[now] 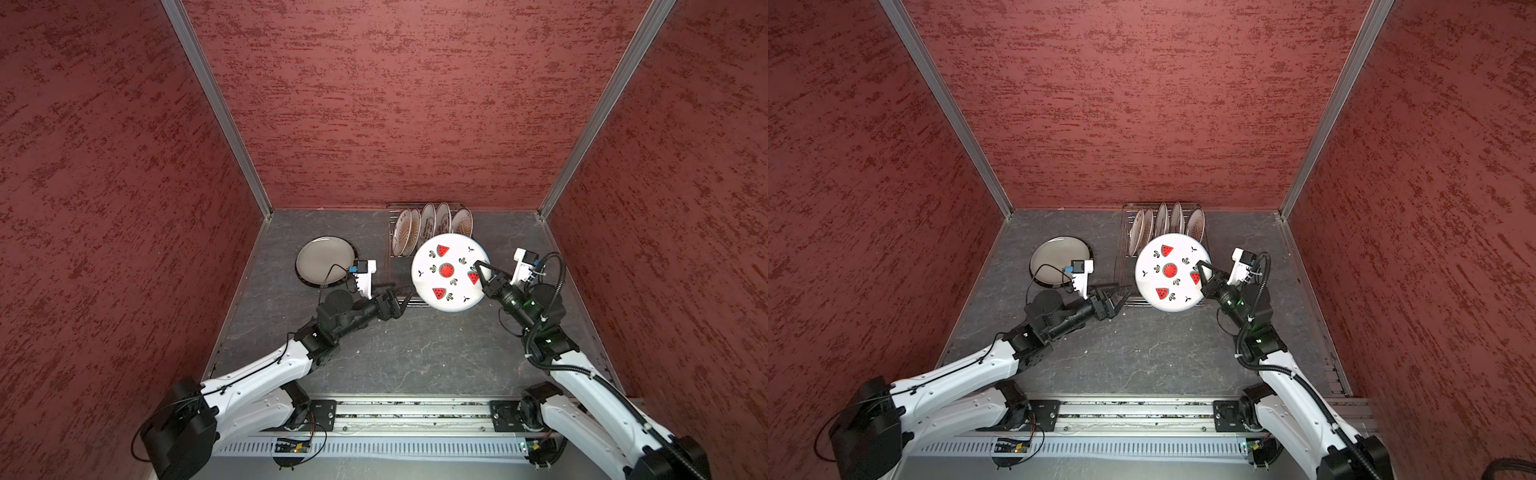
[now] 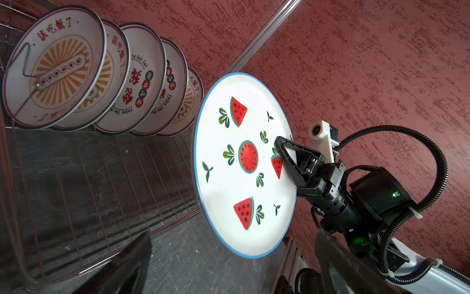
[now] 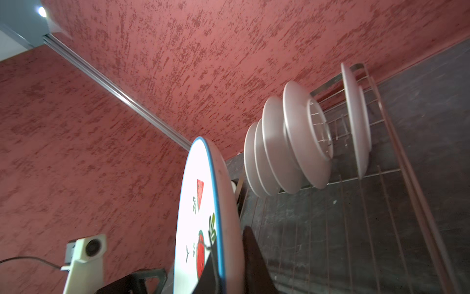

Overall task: Unload the plates from the dish rack
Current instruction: Place the plate among the plates.

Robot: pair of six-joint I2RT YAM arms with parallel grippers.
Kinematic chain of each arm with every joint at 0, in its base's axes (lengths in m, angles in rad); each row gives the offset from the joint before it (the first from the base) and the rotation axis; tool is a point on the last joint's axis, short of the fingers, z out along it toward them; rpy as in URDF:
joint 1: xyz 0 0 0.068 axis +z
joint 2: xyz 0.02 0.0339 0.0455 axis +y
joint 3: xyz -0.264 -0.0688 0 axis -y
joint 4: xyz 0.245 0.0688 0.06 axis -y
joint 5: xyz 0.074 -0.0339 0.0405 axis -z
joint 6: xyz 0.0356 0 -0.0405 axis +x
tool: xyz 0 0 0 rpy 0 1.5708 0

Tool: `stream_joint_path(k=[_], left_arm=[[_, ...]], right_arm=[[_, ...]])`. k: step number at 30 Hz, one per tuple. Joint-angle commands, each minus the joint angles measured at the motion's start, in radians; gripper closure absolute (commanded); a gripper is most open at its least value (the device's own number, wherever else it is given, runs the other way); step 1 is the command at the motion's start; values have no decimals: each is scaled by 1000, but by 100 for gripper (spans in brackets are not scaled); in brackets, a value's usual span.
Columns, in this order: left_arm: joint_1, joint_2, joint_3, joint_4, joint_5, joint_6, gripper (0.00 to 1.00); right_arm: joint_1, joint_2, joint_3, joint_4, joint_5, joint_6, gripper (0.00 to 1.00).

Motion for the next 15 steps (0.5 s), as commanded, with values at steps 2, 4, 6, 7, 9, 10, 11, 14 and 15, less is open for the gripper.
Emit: stream_joint_path(k=[2,4,6,7,9,10,11,14,15], left_arm=[[-22,69,65,77,-20,-25,5],[-25,98,82,77,-27,-43,14],[-26,124,111,45,-23,-61,26],[-28,132,118,42,-20,-71,31],[-30,143,126,35,-15,-89,43],[-32,146,128,30,-16,-91,51],[-34,147,131,17,-20,-94,57],[-36,159,137,10,-11,-111,73],[-36,163,139,10,-3,-117,75]], right_arm=[[-3,-8,9,332,-110,150,100],[-3,-6,1,334,-117,148,100],[-3,-7,-24,368,-120,164,100],[-3,-11,-35,377,-114,168,100],[-3,-23,-54,379,-97,166,100],[-3,-30,-62,368,-87,158,100],[-3,-38,-66,350,-74,148,100],[-3,-45,-74,319,-55,128,100],[-3,-44,-74,315,-53,125,100]])
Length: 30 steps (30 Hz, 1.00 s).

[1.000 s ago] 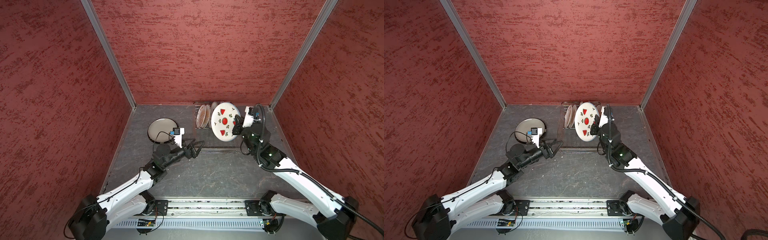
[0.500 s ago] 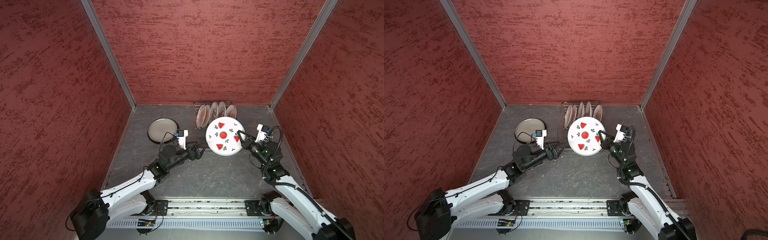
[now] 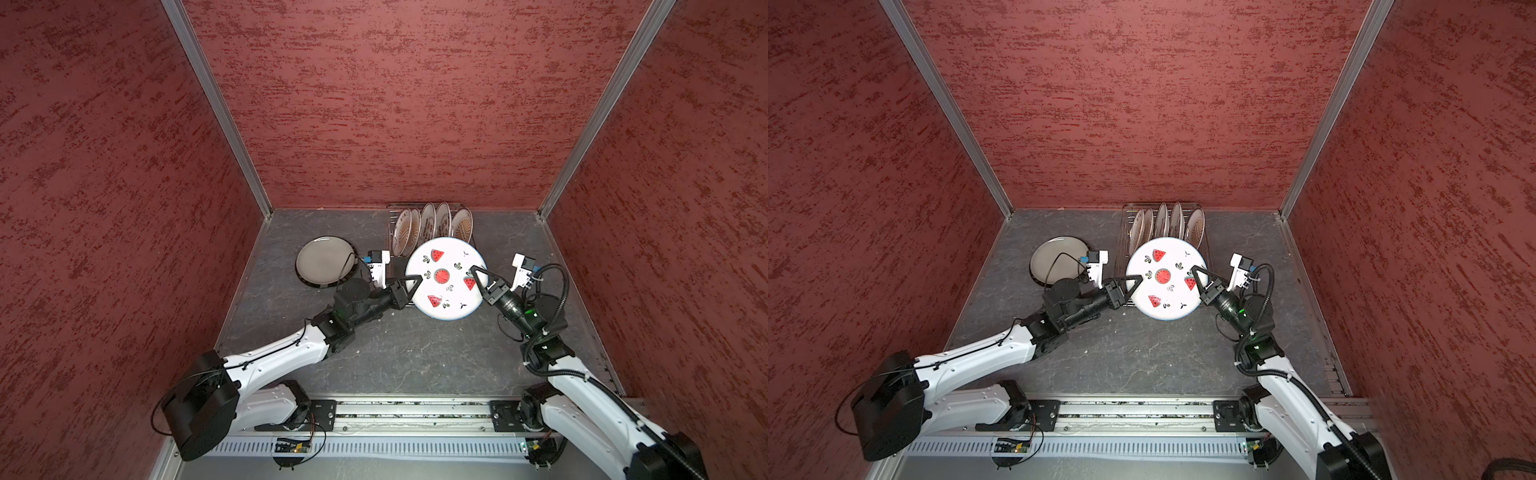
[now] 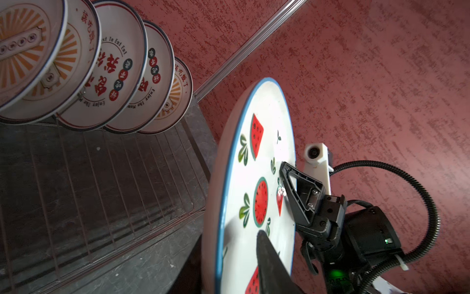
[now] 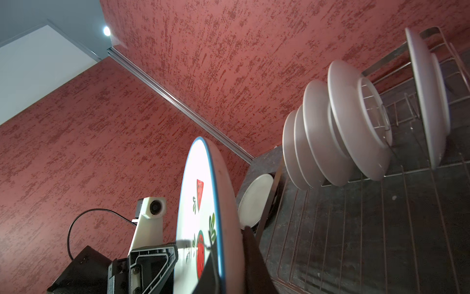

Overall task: Unload the plates from the dish rack
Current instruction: Place the plate among the plates.

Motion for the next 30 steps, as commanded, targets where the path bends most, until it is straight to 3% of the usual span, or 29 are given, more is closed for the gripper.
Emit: stream_joint_path(k=[1,6,10,13,19,24,28,30], left_arm=[[-6,20,26,-4,14,-23,77],[-41,18,32,-55,-50,1,86],[-42,20,55,-115,-38,22,92],[-34,42,84,-161,1,29,94],[42,78,40,-21,124,-71,100],[72,102,58,23,169,-105,100],[103,113,53,72,198,-153,100],[125,113,44,108,217,-183,100]], right_arm=[[-3,-32,17,122,31,12,100],[19,-22,7,160,20,-42,100],[58,-32,13,98,100,-130,99],[78,-26,13,88,127,-181,90],[83,24,5,124,143,-180,77],[86,115,60,120,45,-196,66],[88,175,70,164,3,-192,49],[88,196,82,158,-6,-193,45]])
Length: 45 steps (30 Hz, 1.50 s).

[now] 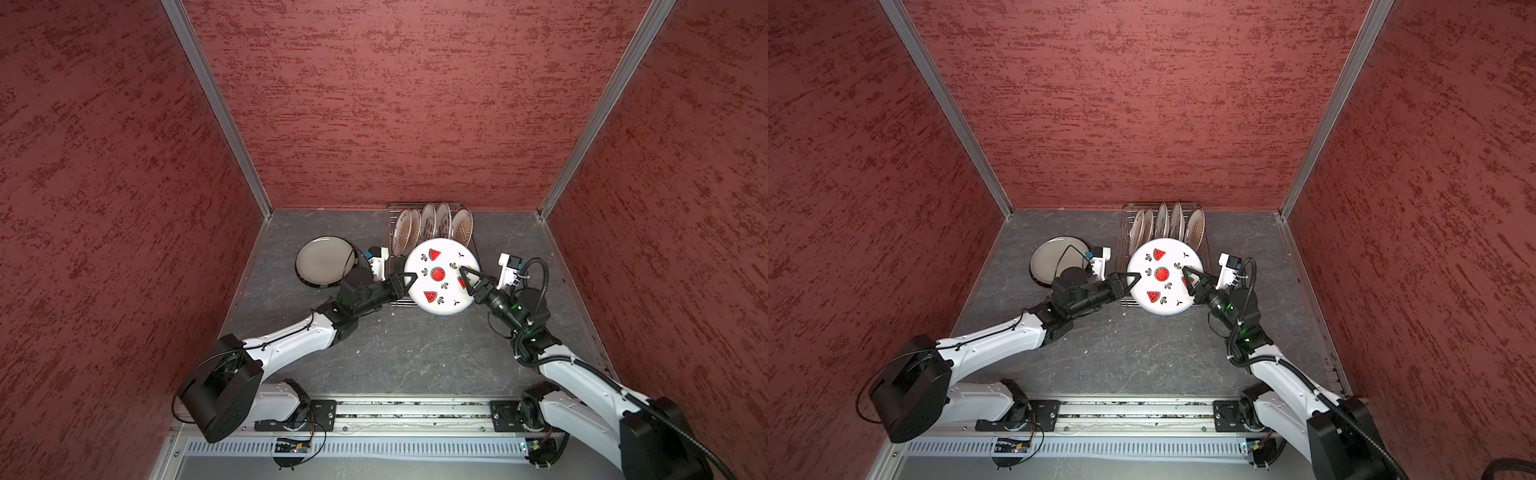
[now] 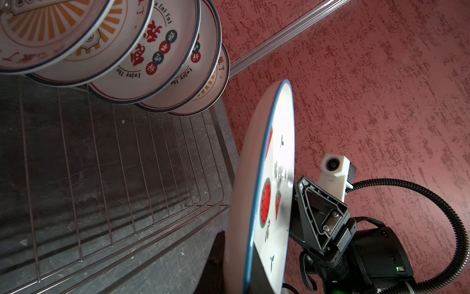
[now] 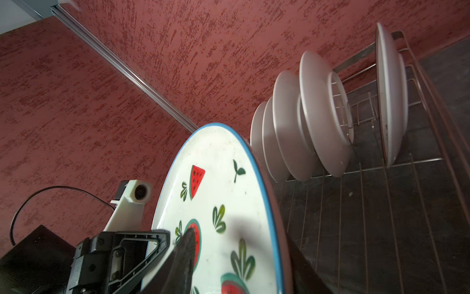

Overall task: Unload the plates from the dish rack
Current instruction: Place the plate among the plates.

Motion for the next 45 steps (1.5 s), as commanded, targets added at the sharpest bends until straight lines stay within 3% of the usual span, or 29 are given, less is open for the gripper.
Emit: stream_joint_path(k=[1,5,11,26,32,38,45], left_arm=[[19,-10,-4,145,88,-66,100],[30,-53,-11,116,56,-58,100],[49,-121,-29,89,35,-58,100],[156,-223,-91,83,75,-96,100],[194,-305,-154,72,48,-108,100],[343,-380,-237,108,116,-178,100],[517,-479,-278,33,168,-210,100]], right_arm=[[18,20,68,106,-89,-20,43],[21,51,88,92,-104,-27,31],[22,75,127,9,-67,-30,1],[56,54,117,-9,14,-45,1],[71,80,132,44,-46,-65,1],[136,141,149,128,-14,-92,1],[221,299,297,69,30,-140,1]])
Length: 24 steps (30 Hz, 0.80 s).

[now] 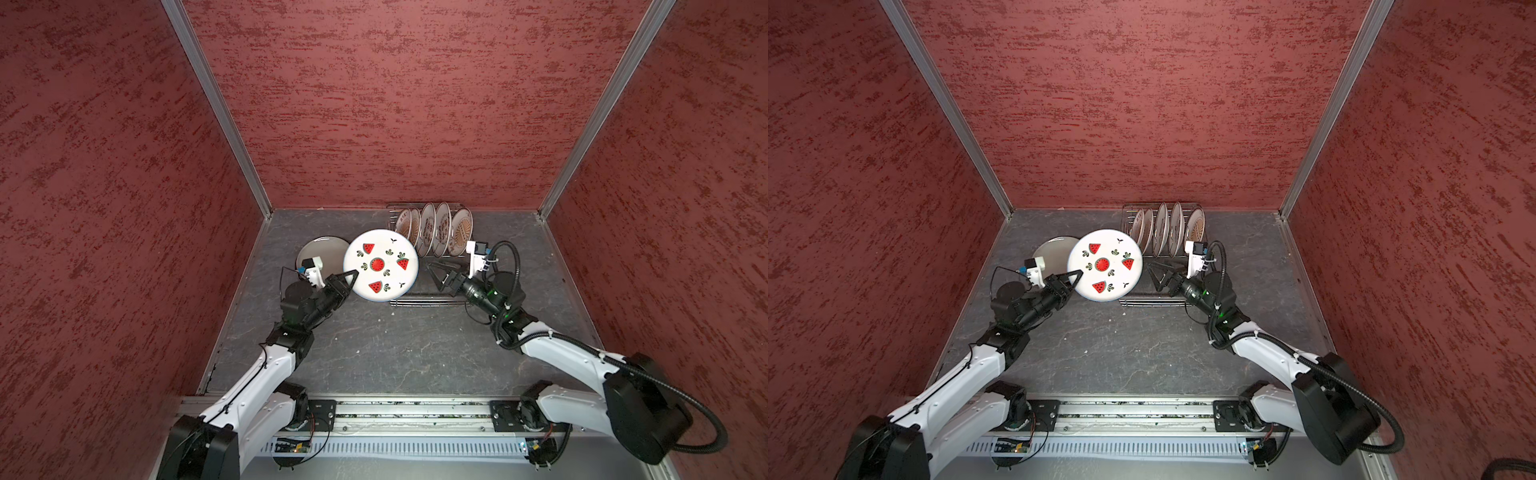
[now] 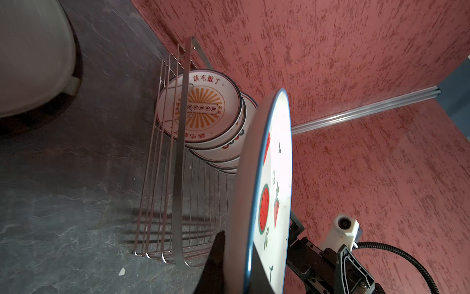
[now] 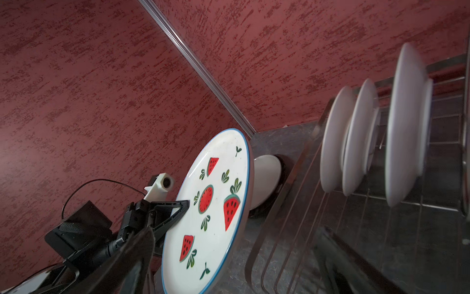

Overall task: Unload the plates from the dish rack
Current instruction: Place the plate among the plates.

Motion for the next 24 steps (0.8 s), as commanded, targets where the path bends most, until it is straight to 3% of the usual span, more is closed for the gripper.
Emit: stream_joint_path(k=[1,6,10,19,24], left_arm=[[69,-62,9,93,50,-42,100],[195,-59,-25,127,85,-99,100],[224,-56,-18,99,59,-90,100],[387,76,-10,155,83,-142,100],[408,105,0,123,10,-121,100]], right_arm=[[37,79,87,5,29,-45,1],[127,201,200,-25,72,-108,1],[198,322,333,-139,137,-155,1],[263,485,507,-218,166,-210,1],[287,559,573,-225,171,-233,1]])
